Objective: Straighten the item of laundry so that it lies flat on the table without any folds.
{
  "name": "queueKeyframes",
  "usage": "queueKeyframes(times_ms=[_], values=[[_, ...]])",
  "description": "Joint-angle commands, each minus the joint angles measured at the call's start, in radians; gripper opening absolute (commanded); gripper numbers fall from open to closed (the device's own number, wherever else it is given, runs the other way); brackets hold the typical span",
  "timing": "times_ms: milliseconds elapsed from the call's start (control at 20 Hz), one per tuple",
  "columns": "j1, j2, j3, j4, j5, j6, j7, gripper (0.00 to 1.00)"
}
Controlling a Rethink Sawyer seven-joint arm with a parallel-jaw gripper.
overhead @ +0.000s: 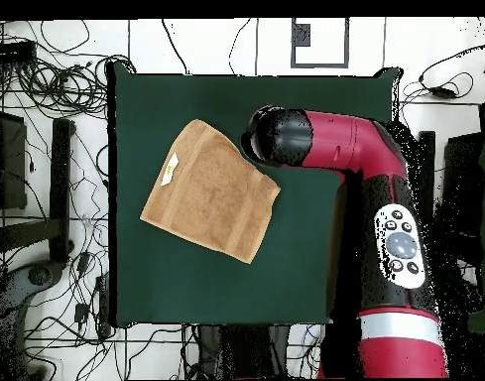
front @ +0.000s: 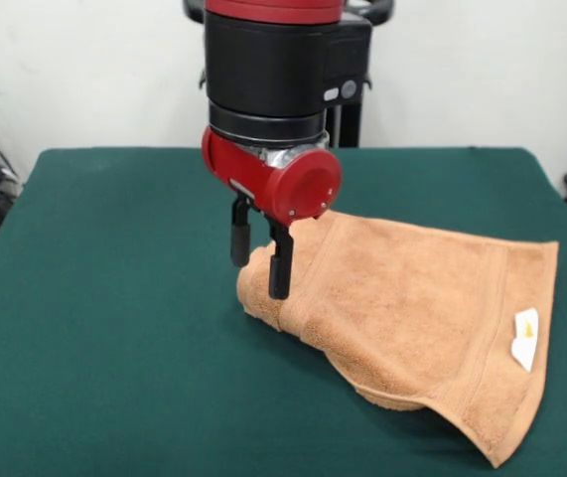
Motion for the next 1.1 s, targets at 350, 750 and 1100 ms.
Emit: queueKeyframes(times_ms=[350, 750, 1100], values=[[-0.021, 0.035, 0.091, 0.220, 0.013, -0.102, -0.064, 1.00], [-0.043, 0.010, 0.101, 0.269, 0.012, -0.114, -0.086, 1.00], [-0.061, -0.018, 0.103, 0.295, 0.012, -0.094, -0.097, 1.00]])
